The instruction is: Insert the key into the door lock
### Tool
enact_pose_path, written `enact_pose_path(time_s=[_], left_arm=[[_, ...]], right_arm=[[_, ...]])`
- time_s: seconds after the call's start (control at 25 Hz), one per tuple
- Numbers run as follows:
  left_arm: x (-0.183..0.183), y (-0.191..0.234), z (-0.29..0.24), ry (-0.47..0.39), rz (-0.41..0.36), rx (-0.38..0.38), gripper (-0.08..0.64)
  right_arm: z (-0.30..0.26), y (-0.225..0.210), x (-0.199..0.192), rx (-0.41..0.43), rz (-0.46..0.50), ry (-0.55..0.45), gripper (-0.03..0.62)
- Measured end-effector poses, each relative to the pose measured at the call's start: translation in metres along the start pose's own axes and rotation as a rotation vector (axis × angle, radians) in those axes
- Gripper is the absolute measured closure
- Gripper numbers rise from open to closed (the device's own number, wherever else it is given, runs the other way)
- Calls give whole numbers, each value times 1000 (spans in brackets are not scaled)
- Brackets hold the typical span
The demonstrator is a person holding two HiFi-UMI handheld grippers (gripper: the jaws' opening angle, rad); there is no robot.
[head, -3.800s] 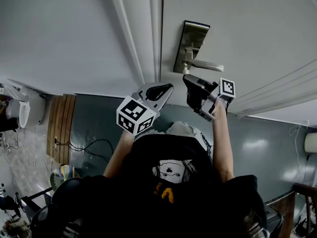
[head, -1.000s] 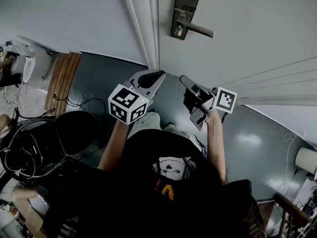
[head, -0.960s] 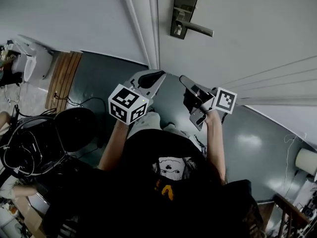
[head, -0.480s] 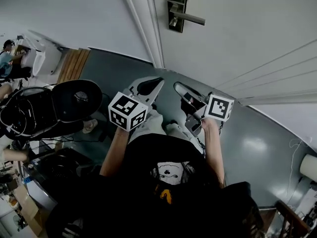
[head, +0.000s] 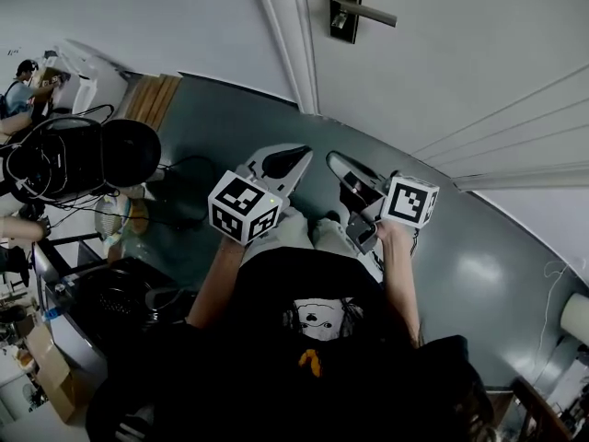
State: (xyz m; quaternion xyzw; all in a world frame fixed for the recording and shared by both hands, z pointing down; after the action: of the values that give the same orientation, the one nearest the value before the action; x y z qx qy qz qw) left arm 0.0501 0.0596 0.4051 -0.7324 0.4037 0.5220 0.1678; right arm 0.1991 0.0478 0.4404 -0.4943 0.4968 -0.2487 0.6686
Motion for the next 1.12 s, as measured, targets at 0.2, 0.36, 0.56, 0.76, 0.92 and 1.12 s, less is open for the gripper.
enact_pose_path(time_s=[0.2,0.36,0.56,0.76,0.92,1.12], left_arm=[[-2,8,17,-3,-14,-18,546],[-4,16,33,-12,-29,-46,546],[-9,30,59,-23,-41,-80,546],[-22,42,88,-30,-49,-102,546],[-27,50,111,-51,-60,-126,546],[-31,53,117,-69,-61,-154,546]], right_arm=[[-14,10,-8,-1,24,-25,574],[-27,19,-19,-15,36,-51,577],[-52,33,-42,-29,55,-78,581],[-70,44,-69,-47,63,-95,586],[-83,58,-89,-68,87,-104,586],[-87,64,-95,-89,105,-118,586]])
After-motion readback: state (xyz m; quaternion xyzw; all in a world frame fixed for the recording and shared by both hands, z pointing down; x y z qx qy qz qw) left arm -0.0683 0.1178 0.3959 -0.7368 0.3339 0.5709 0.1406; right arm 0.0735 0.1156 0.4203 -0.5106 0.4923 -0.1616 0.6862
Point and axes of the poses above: the fingertips, and each gripper's own axes: z backward along the fingers, y to its left, x out of its top, the point moved 7 cm from there along z, backward along the fingers, and after that the axes turned 5 degrees about x, right-handed, at the moved point
